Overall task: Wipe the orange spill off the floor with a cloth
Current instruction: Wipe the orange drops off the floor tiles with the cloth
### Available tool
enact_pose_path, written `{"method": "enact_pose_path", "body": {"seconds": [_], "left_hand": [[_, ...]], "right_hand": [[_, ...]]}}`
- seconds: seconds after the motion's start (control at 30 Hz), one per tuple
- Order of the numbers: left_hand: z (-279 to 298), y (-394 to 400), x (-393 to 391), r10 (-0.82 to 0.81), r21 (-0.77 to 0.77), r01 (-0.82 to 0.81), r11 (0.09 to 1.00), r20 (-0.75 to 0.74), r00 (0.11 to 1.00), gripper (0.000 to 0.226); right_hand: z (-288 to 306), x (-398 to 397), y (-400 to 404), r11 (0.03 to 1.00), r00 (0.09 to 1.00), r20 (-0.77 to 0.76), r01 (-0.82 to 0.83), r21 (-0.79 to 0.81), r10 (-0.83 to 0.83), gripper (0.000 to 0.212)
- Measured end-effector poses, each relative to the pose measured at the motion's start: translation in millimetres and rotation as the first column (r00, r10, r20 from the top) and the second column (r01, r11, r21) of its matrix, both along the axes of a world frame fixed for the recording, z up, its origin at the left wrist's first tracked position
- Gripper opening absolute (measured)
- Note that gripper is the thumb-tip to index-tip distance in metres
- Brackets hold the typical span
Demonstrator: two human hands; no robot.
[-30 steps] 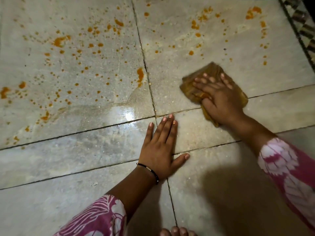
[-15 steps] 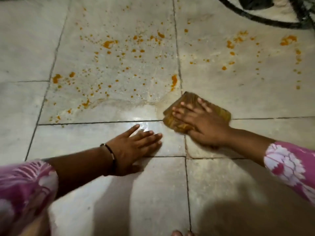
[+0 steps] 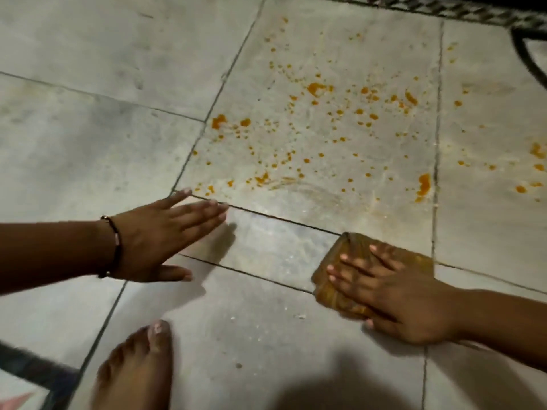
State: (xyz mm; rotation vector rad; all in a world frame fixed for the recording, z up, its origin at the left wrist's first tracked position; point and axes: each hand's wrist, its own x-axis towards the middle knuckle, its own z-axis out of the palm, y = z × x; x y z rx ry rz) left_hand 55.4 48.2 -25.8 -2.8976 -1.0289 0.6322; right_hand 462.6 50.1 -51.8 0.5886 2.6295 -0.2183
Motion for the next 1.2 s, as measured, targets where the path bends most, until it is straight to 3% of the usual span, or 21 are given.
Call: {"method": "enact_pose_path", "body": {"seconds": [0.13, 0.23, 0.33, 0.4, 0.53, 0.7, 0.83, 0.97, 1.07, 1.2], "left_hand": [[-33.4, -5.3, -26.4, 0.441, -0.076, -0.435, 0.897, 0.094, 0.893, 0.127], [-57.8, -15.2, -38.2, 0.575, -0.174, -0.549, 0.817, 0.183, 0.797, 0.133], [-71.0, -7.1, -64.5, 0.689, -0.204, -0.659, 0.723, 0.278, 0.669, 0.124], [-72.3, 4.3, -84.1, 0.704, -0.192, -0.683, 0.705, 0.309, 0.639, 0.126], [-75.6, 18.4, -89.7, 0.613, -0.194, -0.582, 0.79, 0.287, 0.736, 0.132], [-81.1, 16.7, -78.2, 0.617, -0.202, -0.583, 0.787, 0.296, 0.73, 0.134], [-76.4, 15.6, -81.3, 0.593, -0.211, -0.555, 0.805, 0.307, 0.744, 0.136], [-75.1, 13.8, -82.6, 0.6, -0.242, -0.549, 0.8, 0.337, 0.726, 0.135], [-75.5, 14.2, -82.2, 0.627, -0.265, -0.569, 0.779, 0.351, 0.695, 0.136], [-74.8, 15.1, -81.7, 0.643, -0.267, -0.586, 0.765, 0.354, 0.679, 0.134]], "right_hand": [[-17.6, -98.8, -30.8, 0.995, 0.989, -0.142, -0.042, -0.088, 0.03, 0.07], [-37.2, -173.6, -39.6, 0.993, 0.96, -0.277, -0.073, -0.097, 0.043, 0.062], [-50.0, -230.9, -6.5, 0.999, 0.931, -0.364, -0.023, -0.047, 0.004, 0.062], [-50.1, -250.4, 32.7, 0.993, 0.934, -0.339, 0.104, -0.046, -0.114, 0.064], [-44.3, -229.7, 77.1, 0.905, 0.871, -0.274, 0.425, 0.008, -0.407, 0.065], [-40.0, -175.6, 4.5, 0.726, 0.712, -0.26, 0.686, 0.055, -0.653, 0.063], [-40.7, -202.5, -49.7, 0.781, 0.76, -0.263, 0.623, 0.035, -0.594, 0.066], [-46.4, -263.1, -3.3, 0.901, 0.847, -0.345, 0.435, 0.013, -0.404, 0.063], [-49.1, -295.2, 61.1, 0.895, 0.848, -0.337, 0.445, 0.032, -0.41, 0.061], [-44.2, -267.1, 89.3, 0.826, 0.792, -0.309, 0.563, 0.037, -0.526, 0.062]]}}
